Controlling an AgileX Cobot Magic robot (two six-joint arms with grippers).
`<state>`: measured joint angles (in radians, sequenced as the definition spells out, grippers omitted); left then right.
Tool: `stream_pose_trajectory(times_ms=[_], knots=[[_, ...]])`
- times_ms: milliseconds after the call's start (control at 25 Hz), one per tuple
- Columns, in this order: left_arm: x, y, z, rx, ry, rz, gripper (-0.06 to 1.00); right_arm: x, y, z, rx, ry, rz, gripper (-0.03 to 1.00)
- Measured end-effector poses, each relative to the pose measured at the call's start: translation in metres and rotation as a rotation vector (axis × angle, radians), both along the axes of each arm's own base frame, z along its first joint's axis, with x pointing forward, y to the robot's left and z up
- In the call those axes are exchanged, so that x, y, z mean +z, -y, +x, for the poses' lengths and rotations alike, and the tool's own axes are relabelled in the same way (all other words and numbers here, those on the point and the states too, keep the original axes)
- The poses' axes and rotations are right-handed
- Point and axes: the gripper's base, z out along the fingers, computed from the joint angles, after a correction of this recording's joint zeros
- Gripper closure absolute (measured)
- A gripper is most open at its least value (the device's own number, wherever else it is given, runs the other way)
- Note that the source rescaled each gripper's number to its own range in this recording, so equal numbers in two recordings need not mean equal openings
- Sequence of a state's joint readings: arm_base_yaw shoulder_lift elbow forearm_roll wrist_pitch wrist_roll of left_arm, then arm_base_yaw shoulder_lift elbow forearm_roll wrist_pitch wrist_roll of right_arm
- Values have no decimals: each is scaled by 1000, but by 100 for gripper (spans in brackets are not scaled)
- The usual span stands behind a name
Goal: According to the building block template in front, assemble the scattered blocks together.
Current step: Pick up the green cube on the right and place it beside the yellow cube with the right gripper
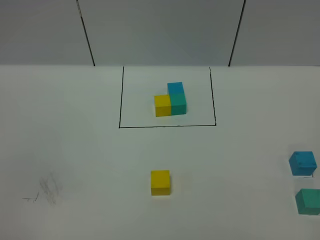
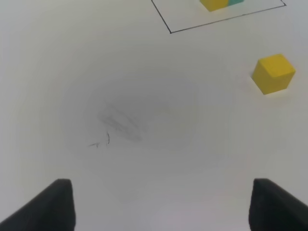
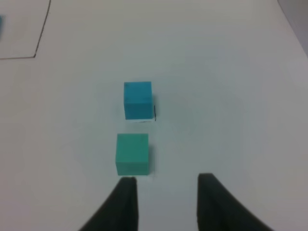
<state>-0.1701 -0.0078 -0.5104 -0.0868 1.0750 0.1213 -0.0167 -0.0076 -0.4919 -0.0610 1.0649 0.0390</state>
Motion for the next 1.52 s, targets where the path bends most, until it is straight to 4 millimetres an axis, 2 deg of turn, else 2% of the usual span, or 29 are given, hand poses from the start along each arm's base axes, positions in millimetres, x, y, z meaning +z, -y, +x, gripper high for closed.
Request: stream_pose_trajectory(times_ms=[400, 640, 1520], knots=[[0, 2, 1, 155, 0, 0, 54, 0, 0, 0, 0, 0, 0, 96], [0, 3, 1, 191, 0, -1, 62, 0, 0, 0, 0, 0, 0, 96], [0, 3, 1, 191, 0, -1, 65, 0, 0, 0, -1, 0, -1, 96]])
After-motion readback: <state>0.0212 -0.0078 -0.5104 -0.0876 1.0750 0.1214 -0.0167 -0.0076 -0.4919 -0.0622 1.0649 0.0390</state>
